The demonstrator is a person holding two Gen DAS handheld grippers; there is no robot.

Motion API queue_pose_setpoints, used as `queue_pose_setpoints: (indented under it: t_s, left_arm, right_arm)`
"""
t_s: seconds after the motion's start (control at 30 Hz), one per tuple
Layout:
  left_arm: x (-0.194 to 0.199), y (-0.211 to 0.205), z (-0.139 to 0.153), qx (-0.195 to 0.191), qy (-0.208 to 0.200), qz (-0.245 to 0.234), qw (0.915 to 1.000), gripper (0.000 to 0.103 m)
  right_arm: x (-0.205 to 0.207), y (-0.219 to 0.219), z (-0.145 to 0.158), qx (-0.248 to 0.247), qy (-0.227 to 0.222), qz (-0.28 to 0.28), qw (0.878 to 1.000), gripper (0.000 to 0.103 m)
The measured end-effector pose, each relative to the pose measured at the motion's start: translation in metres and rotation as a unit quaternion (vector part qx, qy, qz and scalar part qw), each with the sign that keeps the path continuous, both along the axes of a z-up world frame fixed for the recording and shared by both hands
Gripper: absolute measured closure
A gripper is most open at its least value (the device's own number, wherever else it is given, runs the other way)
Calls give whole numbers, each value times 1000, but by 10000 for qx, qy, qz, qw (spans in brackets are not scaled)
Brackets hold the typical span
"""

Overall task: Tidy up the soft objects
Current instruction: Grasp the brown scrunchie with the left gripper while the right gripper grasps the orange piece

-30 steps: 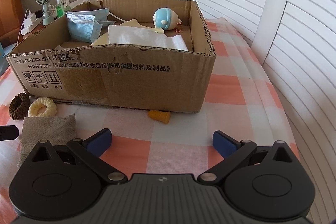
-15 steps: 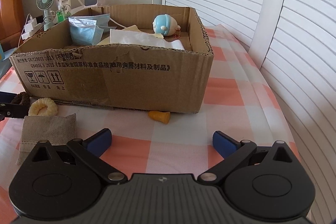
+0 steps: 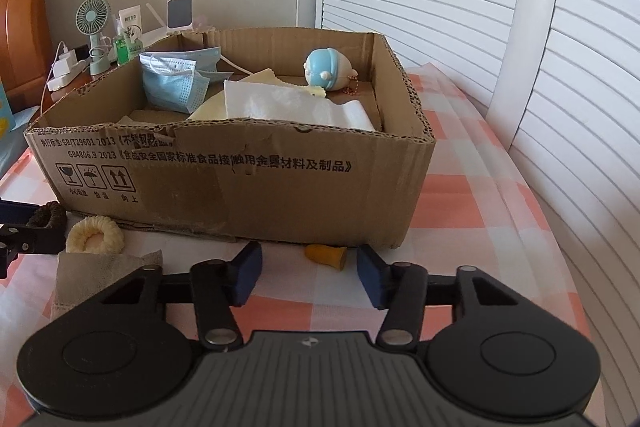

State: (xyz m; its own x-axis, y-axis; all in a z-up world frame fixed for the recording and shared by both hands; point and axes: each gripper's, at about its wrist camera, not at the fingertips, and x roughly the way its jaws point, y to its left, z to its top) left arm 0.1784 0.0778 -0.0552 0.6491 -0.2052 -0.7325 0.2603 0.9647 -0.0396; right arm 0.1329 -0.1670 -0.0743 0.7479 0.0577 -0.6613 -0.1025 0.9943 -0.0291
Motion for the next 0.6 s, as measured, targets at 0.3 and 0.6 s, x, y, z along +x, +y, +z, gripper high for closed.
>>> queue_pose_setpoints:
  t_s: [0.3, 0.6]
  left_arm:
    - [0, 1, 0, -35, 8, 6, 10000, 61]
    - [-4, 2, 3, -113, 55, -36, 9999, 66]
  right_arm:
    - [-1, -5, 1, -50, 0, -170, 9998, 78]
    - [-11, -6, 5, -26, 68, -95, 9999, 79]
